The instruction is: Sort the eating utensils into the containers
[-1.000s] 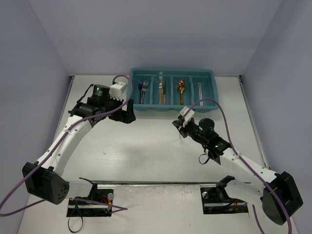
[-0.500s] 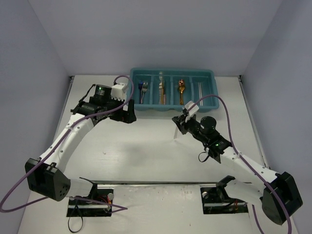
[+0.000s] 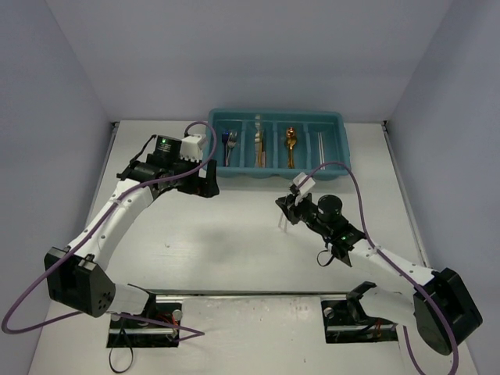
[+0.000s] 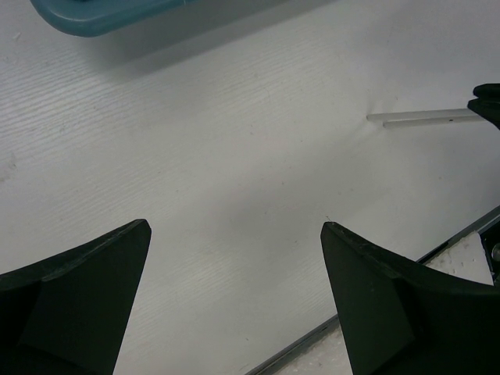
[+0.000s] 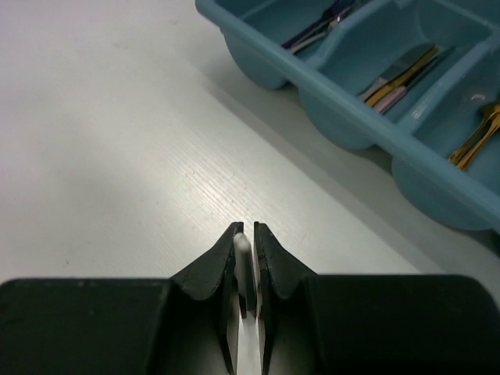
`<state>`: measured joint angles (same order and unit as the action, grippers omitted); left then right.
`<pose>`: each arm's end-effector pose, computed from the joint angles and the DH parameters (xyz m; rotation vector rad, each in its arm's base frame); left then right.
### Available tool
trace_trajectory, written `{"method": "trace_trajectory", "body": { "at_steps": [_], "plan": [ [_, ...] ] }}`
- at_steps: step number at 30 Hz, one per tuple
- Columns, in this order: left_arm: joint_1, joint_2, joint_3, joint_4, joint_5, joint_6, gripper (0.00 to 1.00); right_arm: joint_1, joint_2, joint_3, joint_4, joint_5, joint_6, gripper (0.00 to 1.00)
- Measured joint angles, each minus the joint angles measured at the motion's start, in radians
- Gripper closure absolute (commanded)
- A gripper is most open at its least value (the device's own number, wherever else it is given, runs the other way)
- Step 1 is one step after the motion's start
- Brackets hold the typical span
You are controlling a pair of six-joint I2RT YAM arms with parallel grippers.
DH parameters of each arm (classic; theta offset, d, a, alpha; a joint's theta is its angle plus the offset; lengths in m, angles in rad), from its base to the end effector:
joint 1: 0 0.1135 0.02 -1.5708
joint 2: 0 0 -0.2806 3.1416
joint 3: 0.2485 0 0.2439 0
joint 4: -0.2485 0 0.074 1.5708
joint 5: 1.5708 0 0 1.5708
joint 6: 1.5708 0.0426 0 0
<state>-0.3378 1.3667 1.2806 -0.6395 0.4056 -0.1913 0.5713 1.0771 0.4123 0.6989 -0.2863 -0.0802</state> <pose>0.2666 -0.1115 0.3526 0.3847 2.3035 -0.7350 0.1827 0.1317 0.2659 -0.7162 1.3968 0.6076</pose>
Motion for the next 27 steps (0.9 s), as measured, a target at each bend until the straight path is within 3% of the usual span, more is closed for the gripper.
{"method": "trace_trajectory", "body": {
  "at_steps": [11,19,27],
  "plan": [
    [0.000,0.000,0.004,0.000,-0.007,0.001,0.09,0.000,0.006,-0.004,-0.014,-0.007,0.004,1.00],
    [0.000,0.000,0.004,-0.001,-0.006,0.001,0.09,-0.018,-0.088,0.188,-0.145,-0.035,0.025,1.00],
    [0.000,0.000,0.004,-0.007,0.002,0.006,0.10,-0.261,-0.054,0.426,-0.365,-0.174,0.012,1.00]
  ]
}}
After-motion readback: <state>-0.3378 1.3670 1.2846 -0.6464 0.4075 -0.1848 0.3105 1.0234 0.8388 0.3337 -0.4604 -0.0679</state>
